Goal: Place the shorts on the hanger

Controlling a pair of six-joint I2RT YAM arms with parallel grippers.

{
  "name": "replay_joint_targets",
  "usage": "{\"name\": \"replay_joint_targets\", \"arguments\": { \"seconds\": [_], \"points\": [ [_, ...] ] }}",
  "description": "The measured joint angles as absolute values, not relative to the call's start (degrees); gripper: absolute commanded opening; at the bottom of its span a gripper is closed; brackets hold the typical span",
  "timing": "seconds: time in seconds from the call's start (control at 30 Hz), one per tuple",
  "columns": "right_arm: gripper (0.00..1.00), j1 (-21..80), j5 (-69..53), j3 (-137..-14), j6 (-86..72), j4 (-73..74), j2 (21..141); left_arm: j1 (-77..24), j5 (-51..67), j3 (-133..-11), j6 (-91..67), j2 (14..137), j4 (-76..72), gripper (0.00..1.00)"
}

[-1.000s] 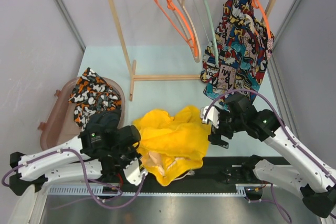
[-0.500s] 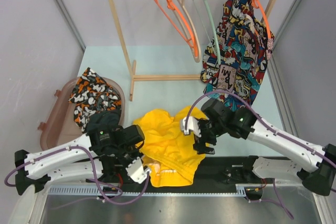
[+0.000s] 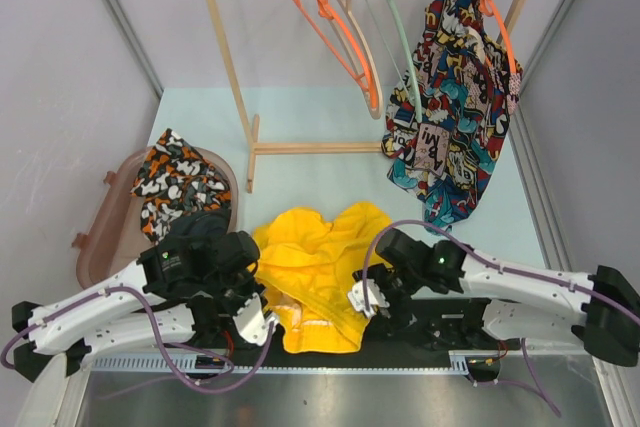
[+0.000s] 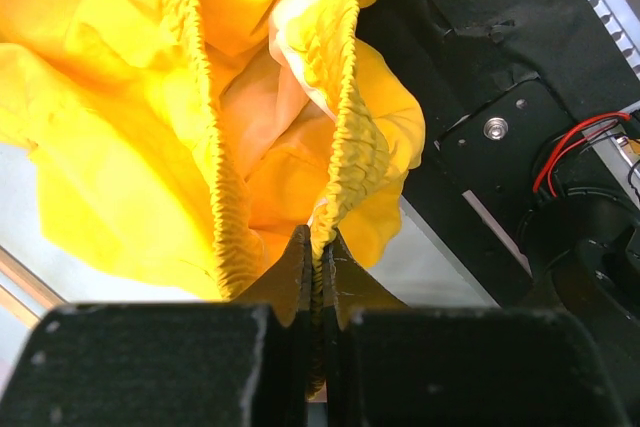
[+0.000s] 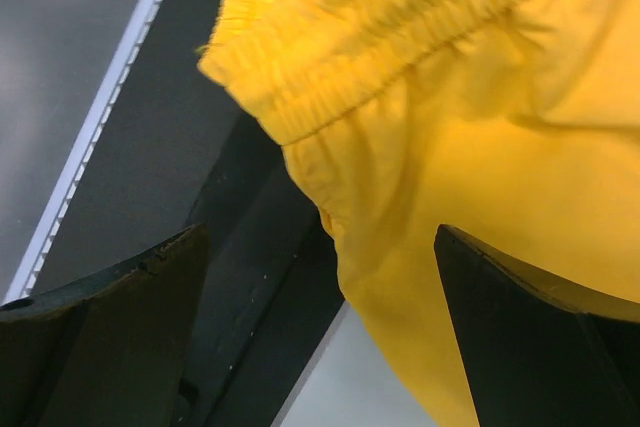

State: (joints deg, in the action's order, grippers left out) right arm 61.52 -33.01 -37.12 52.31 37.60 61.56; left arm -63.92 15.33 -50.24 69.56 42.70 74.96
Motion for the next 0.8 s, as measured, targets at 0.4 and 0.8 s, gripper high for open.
{"name": "replay_joint_targets", "arguments": {
  "seconds": [0.4, 0.8],
  "points": [
    [0.32, 73.54, -25.19, -25.91, 52.75, 12.86, 61.32, -63.31, 15.88, -50.24, 69.52, 42.81, 74.89, 0.00],
    [0.00, 53.98, -16.84, -32.25, 42.87, 16.93, 42.22, -62.70, 16.97, -50.28, 70.43, 42.28, 75.07, 0.04]
  ]
}}
